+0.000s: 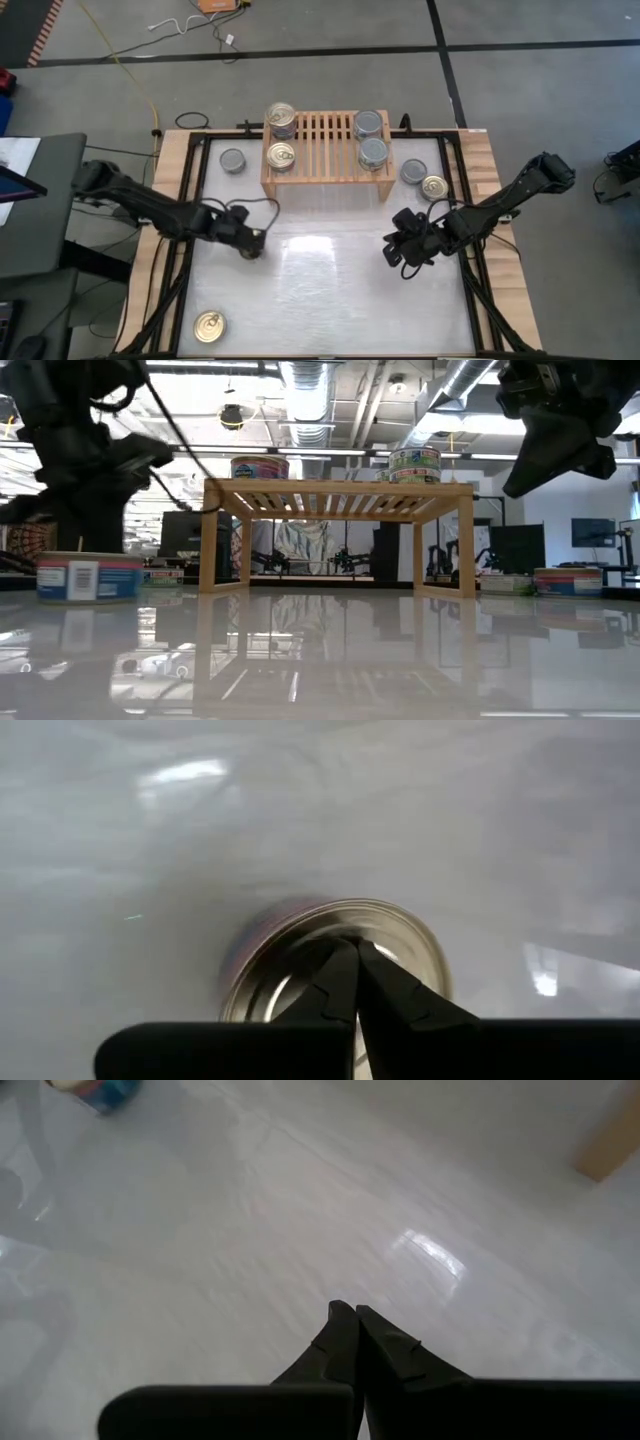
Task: Stack canned seafood by type on shelf
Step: Stack the blue-pink tuna can on top of the other blue tuna-pink can on the shelf
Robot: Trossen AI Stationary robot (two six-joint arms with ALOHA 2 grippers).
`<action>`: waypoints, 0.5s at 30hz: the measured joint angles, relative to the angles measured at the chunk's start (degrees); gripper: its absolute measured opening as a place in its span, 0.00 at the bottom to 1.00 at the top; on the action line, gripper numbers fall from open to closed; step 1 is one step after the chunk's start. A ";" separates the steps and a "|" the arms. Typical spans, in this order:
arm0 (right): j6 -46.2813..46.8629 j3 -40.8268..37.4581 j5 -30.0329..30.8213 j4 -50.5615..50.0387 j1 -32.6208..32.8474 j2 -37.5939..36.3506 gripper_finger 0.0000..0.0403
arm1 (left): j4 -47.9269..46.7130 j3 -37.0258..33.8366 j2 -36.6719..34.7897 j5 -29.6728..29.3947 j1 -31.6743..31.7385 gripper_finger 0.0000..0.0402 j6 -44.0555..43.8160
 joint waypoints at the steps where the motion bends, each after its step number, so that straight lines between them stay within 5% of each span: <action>1: -0.37 0.00 -0.01 0.27 0.00 0.00 0.07 | 3.11 0.06 1.73 -0.30 -0.76 0.00 -0.28; 7: -0.53 0.00 -0.09 0.19 0.00 0.00 0.07 | 14.98 5.98 14.76 -0.57 -1.91 0.00 2.98; 15: -0.80 0.00 -0.71 0.15 -0.02 0.00 0.07 | 15.55 23.39 30.21 3.16 1.13 0.00 20.15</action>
